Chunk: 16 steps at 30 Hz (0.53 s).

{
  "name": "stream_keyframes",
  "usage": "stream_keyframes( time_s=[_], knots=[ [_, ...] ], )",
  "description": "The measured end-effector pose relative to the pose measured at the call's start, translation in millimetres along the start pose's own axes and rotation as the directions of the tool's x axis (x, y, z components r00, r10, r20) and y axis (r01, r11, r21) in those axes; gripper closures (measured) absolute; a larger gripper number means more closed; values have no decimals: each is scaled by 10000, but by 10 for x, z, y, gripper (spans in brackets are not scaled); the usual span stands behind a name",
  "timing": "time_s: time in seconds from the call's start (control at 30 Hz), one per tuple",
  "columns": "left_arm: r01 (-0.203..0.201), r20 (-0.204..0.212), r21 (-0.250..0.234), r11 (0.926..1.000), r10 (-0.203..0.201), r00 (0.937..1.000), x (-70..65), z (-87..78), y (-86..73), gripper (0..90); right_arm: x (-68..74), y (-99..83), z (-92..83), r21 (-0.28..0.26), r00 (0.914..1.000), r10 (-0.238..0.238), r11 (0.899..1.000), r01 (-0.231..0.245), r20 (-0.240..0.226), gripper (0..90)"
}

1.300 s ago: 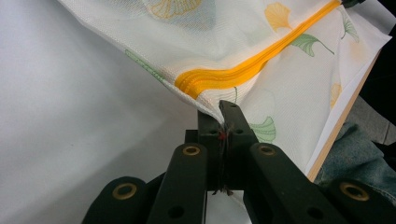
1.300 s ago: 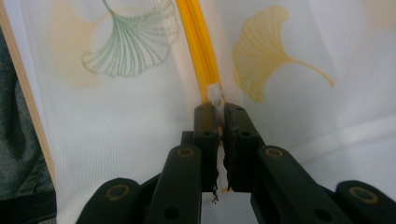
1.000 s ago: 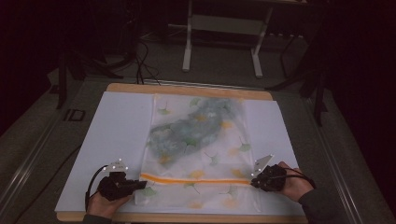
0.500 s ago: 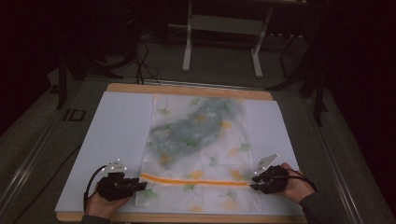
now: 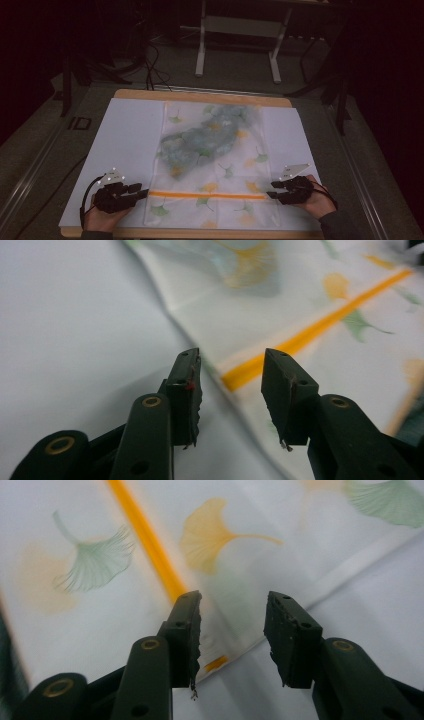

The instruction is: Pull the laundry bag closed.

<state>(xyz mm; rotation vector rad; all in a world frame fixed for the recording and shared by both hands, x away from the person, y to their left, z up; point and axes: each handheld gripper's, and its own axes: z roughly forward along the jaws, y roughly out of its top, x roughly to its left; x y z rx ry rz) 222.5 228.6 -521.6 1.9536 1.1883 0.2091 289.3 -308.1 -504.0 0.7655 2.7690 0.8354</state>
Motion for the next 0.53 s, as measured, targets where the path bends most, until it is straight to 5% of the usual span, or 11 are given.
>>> stream_keyframes(
  time_s=[0.13, 0.23, 0.43, 0.53],
  knots=[
    [-110, -864, -105, 9999, 101, 9962, 22, 12, -12, 575, -43, -42, 34, -629, 9960, 810, 9949, -786, 369, 560],
    [-182, -1542, -157, 9997, 156, 9879, 31, 31, -13, 563, -70, -90, 63, -1228, 9839, 1653, 9801, -1561, 683, 555],
    [113, -2591, 41, 9999, -99, 9658, 104, 131, -6, 518, -68, -214, 131, -2410, 9356, 3230, 9282, -2836, 1429, 541],
    [339, -3348, -177, 9993, -379, 9415, 141, 147, 1, 482, -81, -266, 139, -2758, 9082, 3738, 9077, -3164, 1883, 511]
  ],
)
